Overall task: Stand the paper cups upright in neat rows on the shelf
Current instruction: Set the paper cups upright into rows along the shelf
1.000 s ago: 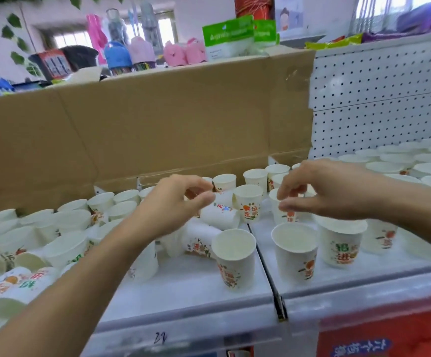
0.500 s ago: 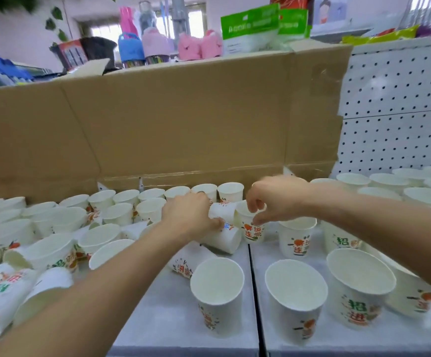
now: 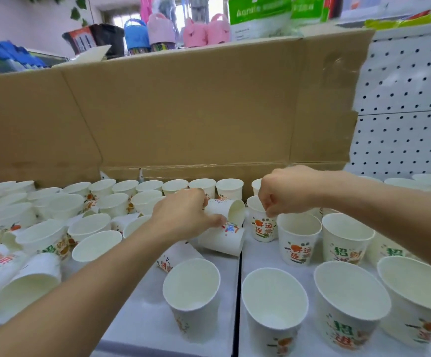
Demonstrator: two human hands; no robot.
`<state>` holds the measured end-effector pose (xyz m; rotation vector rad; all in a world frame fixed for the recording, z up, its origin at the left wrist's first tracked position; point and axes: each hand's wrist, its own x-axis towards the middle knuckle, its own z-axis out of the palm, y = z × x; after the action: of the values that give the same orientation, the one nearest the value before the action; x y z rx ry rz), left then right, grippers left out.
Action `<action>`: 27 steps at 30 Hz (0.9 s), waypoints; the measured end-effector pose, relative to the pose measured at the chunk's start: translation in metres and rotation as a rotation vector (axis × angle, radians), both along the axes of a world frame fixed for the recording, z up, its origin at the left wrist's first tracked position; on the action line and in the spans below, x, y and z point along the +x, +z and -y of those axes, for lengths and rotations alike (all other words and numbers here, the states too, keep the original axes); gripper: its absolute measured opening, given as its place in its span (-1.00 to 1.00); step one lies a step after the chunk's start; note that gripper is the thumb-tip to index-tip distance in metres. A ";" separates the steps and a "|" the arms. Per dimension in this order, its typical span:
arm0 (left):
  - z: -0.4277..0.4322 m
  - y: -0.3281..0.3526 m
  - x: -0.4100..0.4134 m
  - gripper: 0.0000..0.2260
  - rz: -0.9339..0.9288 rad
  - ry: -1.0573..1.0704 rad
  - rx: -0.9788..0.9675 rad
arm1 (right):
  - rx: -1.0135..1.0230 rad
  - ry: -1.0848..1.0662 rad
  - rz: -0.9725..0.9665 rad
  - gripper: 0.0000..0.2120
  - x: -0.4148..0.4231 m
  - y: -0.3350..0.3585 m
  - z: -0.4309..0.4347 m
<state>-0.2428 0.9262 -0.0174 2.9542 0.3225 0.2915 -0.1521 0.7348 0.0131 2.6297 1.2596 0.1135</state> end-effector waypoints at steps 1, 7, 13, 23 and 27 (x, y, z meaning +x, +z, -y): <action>0.002 -0.001 0.002 -0.56 -0.020 -0.010 -0.005 | -0.004 -0.013 -0.007 -0.86 0.000 0.000 0.000; -0.009 0.007 0.001 -0.71 0.024 -0.116 -0.173 | 0.122 0.040 0.065 -0.84 0.004 0.009 -0.013; -0.029 0.021 -0.016 -0.85 0.077 -0.160 -0.072 | 0.050 0.131 0.028 -0.72 0.019 -0.002 -0.060; -0.046 0.016 -0.024 -0.85 0.110 -0.197 -0.040 | 0.018 0.161 0.199 -0.90 0.034 -0.012 -0.073; -0.046 0.016 -0.024 -0.90 0.087 -0.234 0.009 | 0.206 -0.051 -0.042 -0.87 0.040 -0.003 -0.072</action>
<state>-0.2666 0.9717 -0.0012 2.9380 -0.0359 0.3893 -0.1116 0.8064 0.0101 2.8498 1.2548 0.1907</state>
